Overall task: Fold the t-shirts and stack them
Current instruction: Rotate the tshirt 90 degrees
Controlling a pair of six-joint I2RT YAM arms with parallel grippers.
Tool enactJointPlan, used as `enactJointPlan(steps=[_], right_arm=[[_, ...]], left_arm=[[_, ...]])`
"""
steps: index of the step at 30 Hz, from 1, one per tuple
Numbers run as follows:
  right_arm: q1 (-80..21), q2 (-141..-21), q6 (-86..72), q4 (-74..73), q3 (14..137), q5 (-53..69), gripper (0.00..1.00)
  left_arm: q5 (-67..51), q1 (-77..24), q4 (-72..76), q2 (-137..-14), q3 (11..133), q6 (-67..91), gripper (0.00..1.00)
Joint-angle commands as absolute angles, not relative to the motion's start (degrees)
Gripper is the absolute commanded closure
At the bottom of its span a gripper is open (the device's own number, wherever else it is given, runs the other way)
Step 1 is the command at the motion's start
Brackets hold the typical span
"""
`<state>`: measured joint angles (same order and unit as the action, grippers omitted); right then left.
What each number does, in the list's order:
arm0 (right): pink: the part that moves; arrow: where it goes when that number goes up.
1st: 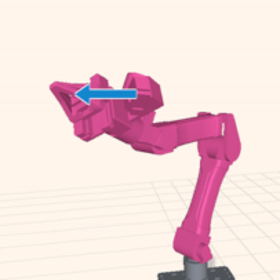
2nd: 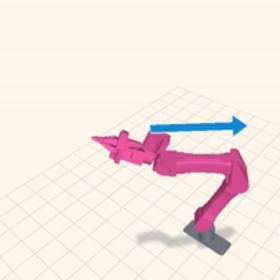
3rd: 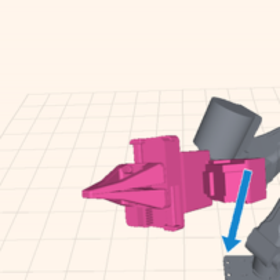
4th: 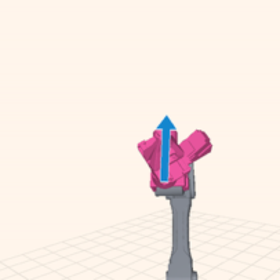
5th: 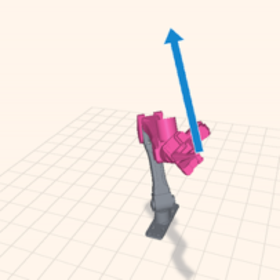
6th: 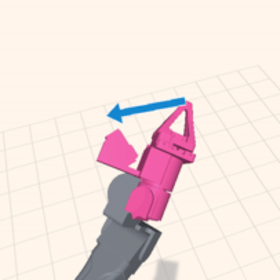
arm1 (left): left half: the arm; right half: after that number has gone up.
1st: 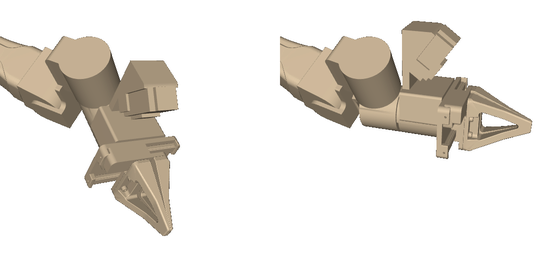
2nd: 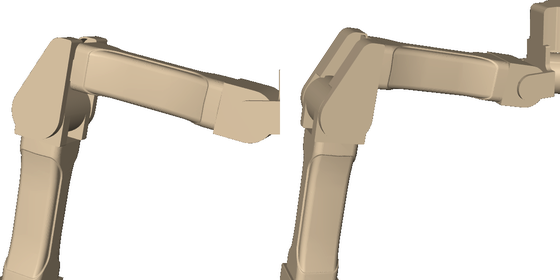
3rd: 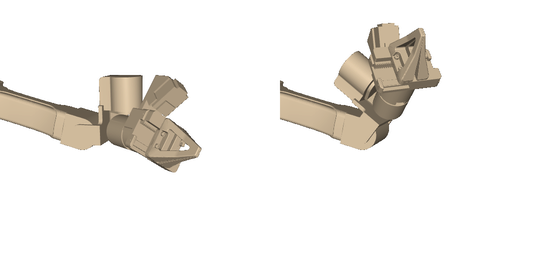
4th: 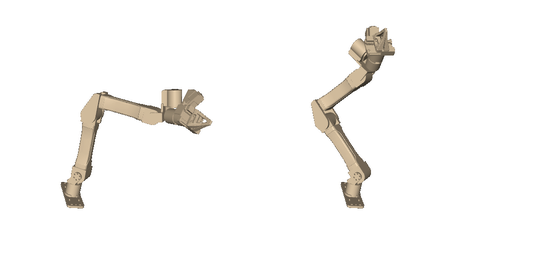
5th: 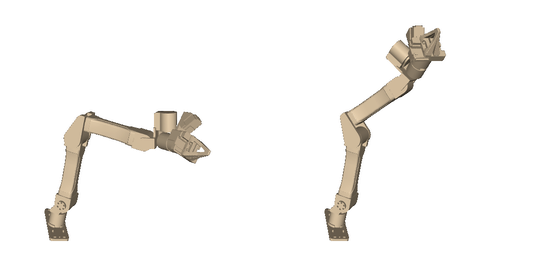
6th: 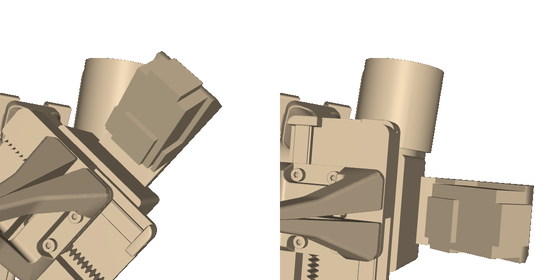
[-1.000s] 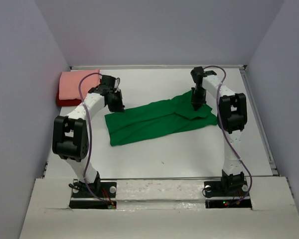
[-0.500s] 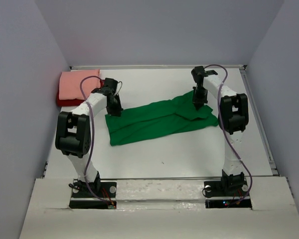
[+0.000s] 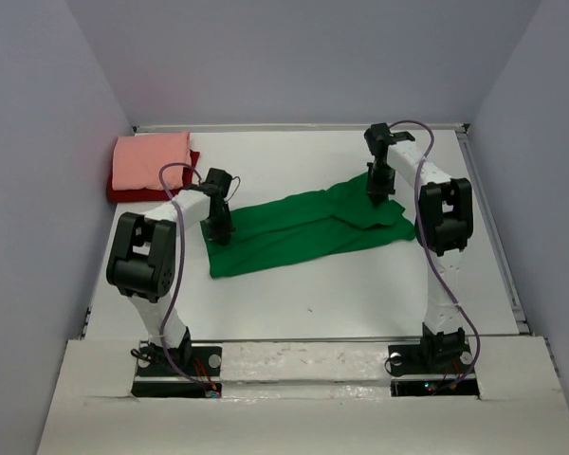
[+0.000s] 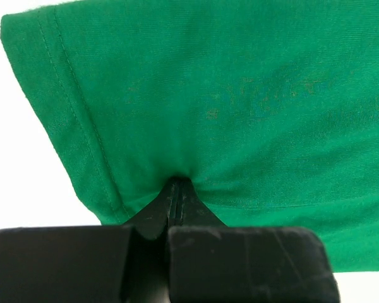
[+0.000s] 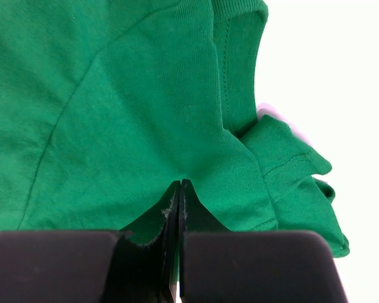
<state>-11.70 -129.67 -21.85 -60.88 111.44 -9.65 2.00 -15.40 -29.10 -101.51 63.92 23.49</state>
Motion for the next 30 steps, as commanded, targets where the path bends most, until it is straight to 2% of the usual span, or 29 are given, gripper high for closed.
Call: enactJointPlan(steps=[1,25,30], right_arm=[[-12.0,-127.9,-21.9,-61.6,114.5,-9.9,1.0],[-12.0,-135.4,-19.6,-60.5,115.7,-5.8,1.0],[-12.0,-139.5,-17.5,-61.8,122.2,-5.7,1.0]], left_arm=[[1.6,-15.8,-28.6,-101.4,61.6,24.4,1.0],[-2.0,-21.7,-28.4,-94.9,52.0,30.5,1.0],[-2.4,-24.3,-28.6,-94.5,50.5,31.7,1.0]])
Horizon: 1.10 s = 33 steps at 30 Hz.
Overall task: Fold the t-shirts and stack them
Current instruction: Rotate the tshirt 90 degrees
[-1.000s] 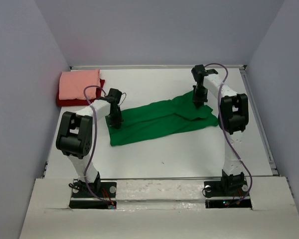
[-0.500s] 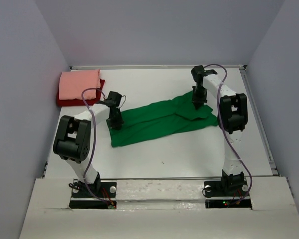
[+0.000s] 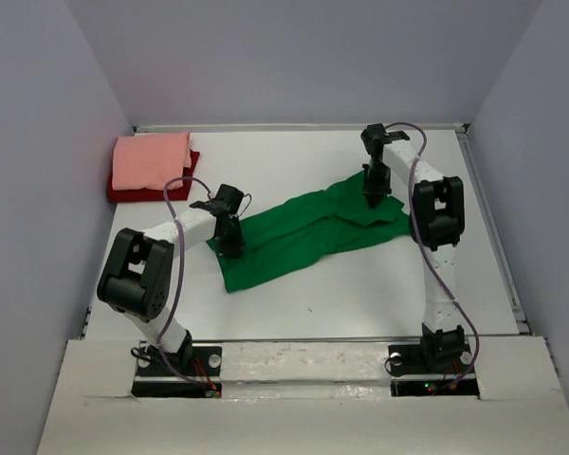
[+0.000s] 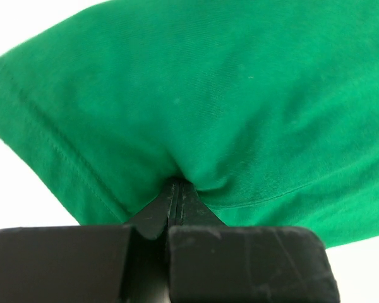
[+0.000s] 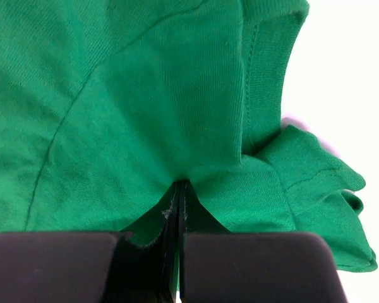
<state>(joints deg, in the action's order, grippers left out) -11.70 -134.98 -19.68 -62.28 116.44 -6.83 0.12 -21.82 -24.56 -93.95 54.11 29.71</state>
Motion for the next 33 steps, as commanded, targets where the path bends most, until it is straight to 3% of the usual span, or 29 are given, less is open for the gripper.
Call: enactJointPlan(steps=[1,9,21,33], right_arm=[[-12.0,-140.4,-17.1,-62.3,123.9,-5.7,1.0],[-12.0,-153.4,-13.8,-69.2,145.6,-3.0,1.0],[-12.0,-157.3,-11.3,-66.9,149.4,8.0,1.0],[-12.0,-159.5,-10.3,-65.1,153.3,13.9,1.0]], left_arm=[[-2.6,-24.7,-28.6,-94.3,50.1,32.1,1.0],[-3.9,-29.3,-28.7,-91.5,46.4,34.9,1.0],[-10.8,-43.4,-27.2,-92.8,47.4,39.1,1.0],[-16.0,-58.5,-29.6,-107.0,63.5,36.0,1.0]])
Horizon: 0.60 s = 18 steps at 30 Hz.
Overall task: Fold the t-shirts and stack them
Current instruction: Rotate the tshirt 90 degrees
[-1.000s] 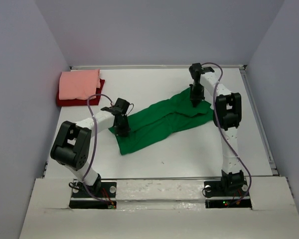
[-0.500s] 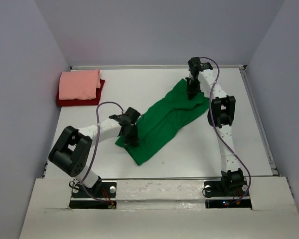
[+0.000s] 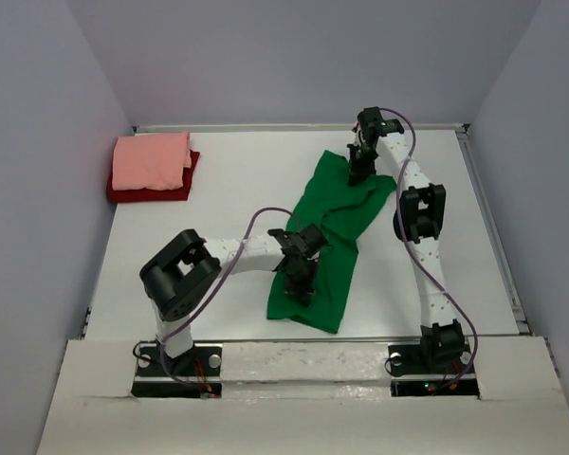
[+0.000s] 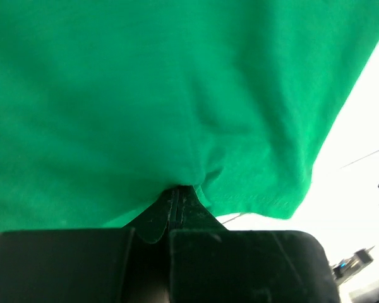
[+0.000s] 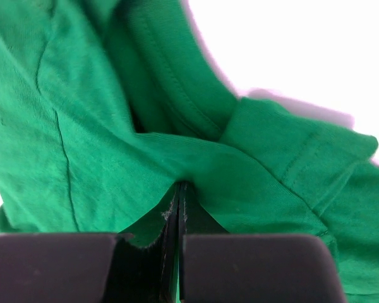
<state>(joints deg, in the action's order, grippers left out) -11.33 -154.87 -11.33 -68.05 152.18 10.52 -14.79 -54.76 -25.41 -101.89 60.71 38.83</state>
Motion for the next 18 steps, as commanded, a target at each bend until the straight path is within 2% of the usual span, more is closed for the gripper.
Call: enactJointPlan(steps=[1,8,12,14,16,18], right_arm=[[-12.0,-159.7,-10.3,-64.9,153.4,13.5,1.0],[-10.5,-158.6,-9.7,-63.5,154.0,14.6,1.0],[-9.9,-156.7,-9.5,-62.8,153.7,14.9,1.0],[-9.9,-155.9,-9.8,-62.3,153.6,14.0,1.0],[-9.9,-154.4,-9.4,-61.6,153.6,14.2,0.91],[-9.9,-153.3,-9.1,-60.8,153.3,14.7,0.89]], left_arm=[[-16.0,-59.3,-30.1,-107.7,65.5,35.7,1.0],[-18.2,-61.0,-29.3,-107.3,65.7,34.8,1.0],[-10.0,-61.1,-30.9,-103.7,66.5,35.5,1.0],[-6.6,-61.1,-31.5,-101.2,67.3,36.3,0.95],[-2.7,-61.1,-33.1,-99.8,68.7,36.9,0.91],[-0.6,-61.1,-33.3,-99.1,69.5,37.0,0.88]])
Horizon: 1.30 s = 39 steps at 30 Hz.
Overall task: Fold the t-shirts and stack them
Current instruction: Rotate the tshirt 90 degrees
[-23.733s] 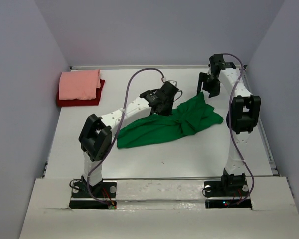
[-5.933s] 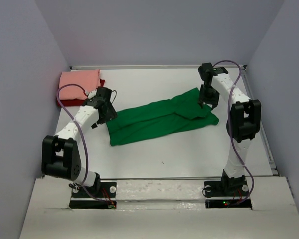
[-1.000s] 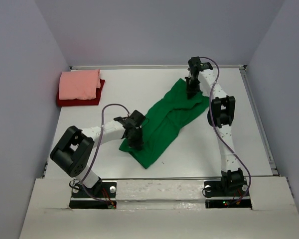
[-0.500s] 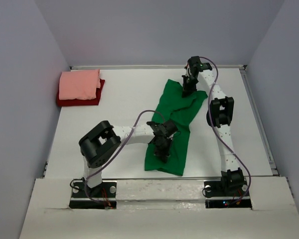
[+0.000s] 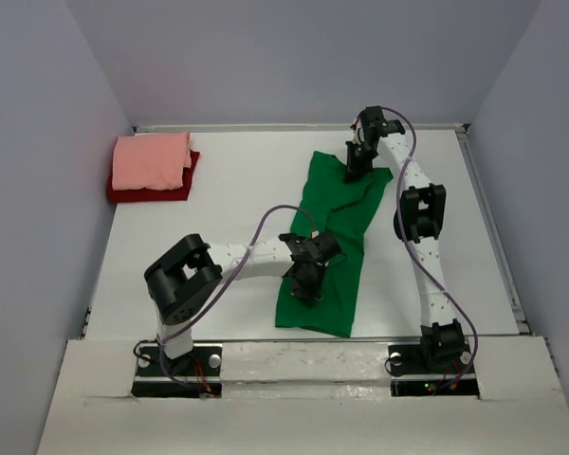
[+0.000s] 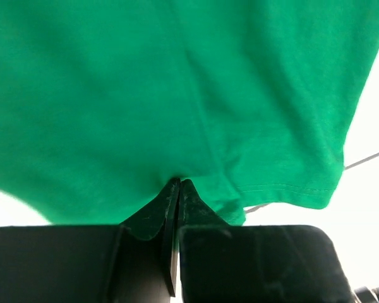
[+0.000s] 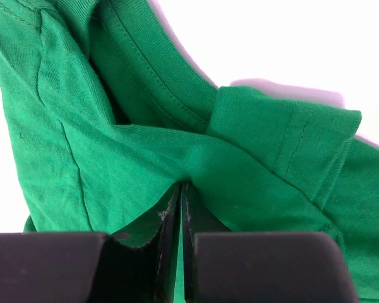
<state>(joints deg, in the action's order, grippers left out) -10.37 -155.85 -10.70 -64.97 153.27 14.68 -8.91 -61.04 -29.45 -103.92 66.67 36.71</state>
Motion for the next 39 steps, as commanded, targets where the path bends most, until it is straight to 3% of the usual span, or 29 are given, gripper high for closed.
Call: enactJointPlan(steps=[1,3,4,5,7,12,19,25,26,27,28,29,33,34,37,39], right_arm=[[-9.9,-152.8,-8.8,-60.1,153.4,15.0,0.89],[-9.9,-151.6,-8.7,-59.6,153.6,15.0,0.81],[-9.9,-150.8,-8.4,-59.2,153.6,15.9,0.77],[-9.9,-150.2,-8.4,-58.8,153.0,16.0,0.66],[-9.9,-149.2,-8.3,-58.4,152.6,16.5,0.6],[-10.5,-143.3,-8.1,-57.4,149.9,15.2,0.4],[-11.6,-133.7,-9.5,-59.8,145.9,12.4,0.34],[-12.1,-127.7,-13.8,-67.7,134.3,0.3,0.43],[-12.1,-124.4,-15.0,-67.1,131.2,-1.4,0.51],[-12.1,-122.2,-15.8,-65.8,123.6,-1.1,0.66],[-12.1,-117.4,-17.0,-62.1,119.6,0.1,0.9],[-12.1,-117.3,-17.9,-60.3,115.8,2.3,1.0],[-12.1,-106.0,-21.5,-53.4,102.9,7.7,1.0],[-12.1,-104.8,-21.8,-51.4,99.4,8.0,1.0],[-12.1,-103.0,-21.1,-52.4,97.4,6.5,1.0],[-12.1,-102.3,-20.1,-53.3,96.7,5.5,1.0]], left_arm=[[1.4,-61.1,-33.5,-98.9,69.7,37.1,0.87],[1.8,-61.1,-33.4,-98.5,70.1,37.0,0.8],[1.8,-61.3,-33.0,-97.7,70.3,36.7,0.71],[2.3,-61.3,-32.3,-97.0,70.2,36.7,0.64],[4.2,-61.3,-32.6,-95.9,70.5,36.9,0.49],[13.3,-61.2,-33.8,-92.7,72.9,36.0,0.44],[16.9,-54.9,-35.7,-95.7,83.4,30.9,0.44],[9.8,-43.8,-32.5,-103.4,94.1,23.0,0.46],[9.5,-40.9,-33.6,-107.5,99.5,21.1,0.47],[7.9,-39.7,-33.5,-109.5,102.0,20.0,0.48],[5.6,-36.7,-34.5,-114.0,107.8,18.0,0.51],[2.9,-35.3,-35.4,-116.7,111.1,17.9,0.55],[-7.4,-30.3,-37.5,-128.9,128.0,15.4,0.79],[-11.6,-29.6,-38.1,-131.7,135.7,15.1,0.95],[-17.0,-28.0,-35.9,-139.5,142.2,15.3,1.0],[-20.9,-27.3,-31.9,-140.5,140.1,15.9,1.0]])
